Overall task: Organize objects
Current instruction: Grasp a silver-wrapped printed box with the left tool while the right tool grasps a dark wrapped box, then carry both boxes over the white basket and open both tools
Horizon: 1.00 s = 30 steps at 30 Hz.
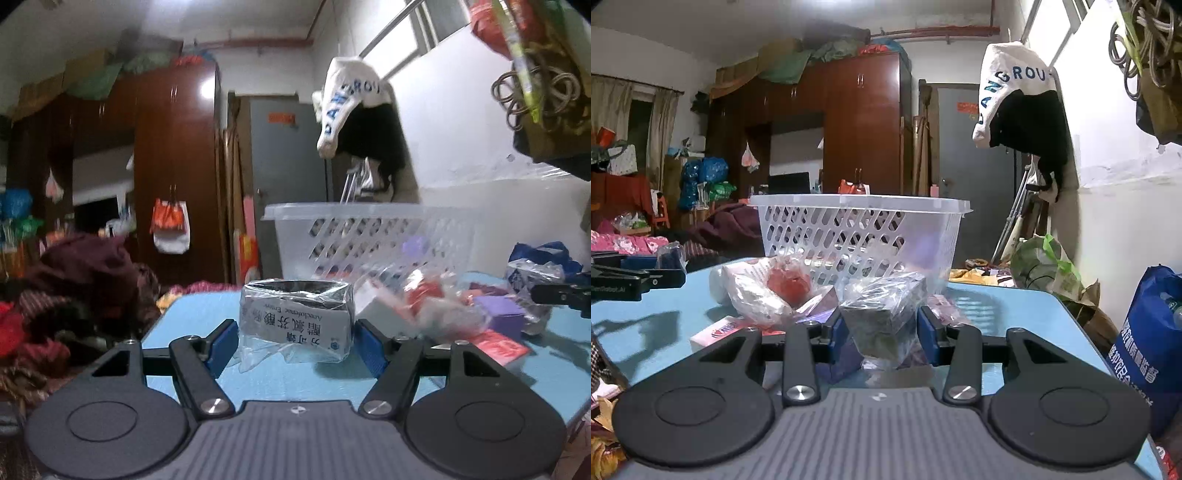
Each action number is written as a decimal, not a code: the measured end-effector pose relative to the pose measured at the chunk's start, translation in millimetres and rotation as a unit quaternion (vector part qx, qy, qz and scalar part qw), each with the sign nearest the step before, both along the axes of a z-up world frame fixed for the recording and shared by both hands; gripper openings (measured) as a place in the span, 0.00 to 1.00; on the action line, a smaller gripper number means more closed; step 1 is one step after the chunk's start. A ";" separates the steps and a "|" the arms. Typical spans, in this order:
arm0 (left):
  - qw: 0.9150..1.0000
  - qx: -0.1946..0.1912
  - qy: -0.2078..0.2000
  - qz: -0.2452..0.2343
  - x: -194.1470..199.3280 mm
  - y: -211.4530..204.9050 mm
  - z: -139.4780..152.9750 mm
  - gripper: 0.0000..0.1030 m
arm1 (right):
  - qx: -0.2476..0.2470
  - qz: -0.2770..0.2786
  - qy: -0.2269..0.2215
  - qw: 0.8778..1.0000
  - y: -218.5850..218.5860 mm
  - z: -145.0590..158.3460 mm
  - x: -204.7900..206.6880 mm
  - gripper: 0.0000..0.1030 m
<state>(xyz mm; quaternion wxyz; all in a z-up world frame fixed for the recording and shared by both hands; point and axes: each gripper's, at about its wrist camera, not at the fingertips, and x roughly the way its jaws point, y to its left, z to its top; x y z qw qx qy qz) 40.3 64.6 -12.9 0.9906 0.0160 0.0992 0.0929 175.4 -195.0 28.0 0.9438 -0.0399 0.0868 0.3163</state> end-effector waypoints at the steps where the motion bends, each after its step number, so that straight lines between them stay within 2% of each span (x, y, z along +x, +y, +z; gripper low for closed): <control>1: 1.000 0.003 -0.003 0.004 -1.3 -3.5 -0.1 0.70 | 0.002 0.003 0.001 1.000 -0.3 1.6 0.2 0.43; 8: 1.000 0.014 -0.013 -0.018 -11.0 -19.3 -1.8 0.70 | 0.008 0.017 -0.022 1.000 -0.8 7.2 -12.9 0.43; 24: 0.999 0.019 -0.026 -0.031 -18.9 -27.5 -4.7 0.70 | 0.027 0.036 -0.015 0.999 -0.2 5.8 -9.5 0.42; 30: 0.999 0.007 -0.034 -0.038 -18.5 -24.6 -0.7 0.70 | 0.039 0.043 -0.018 0.998 1.4 12.8 -7.9 0.42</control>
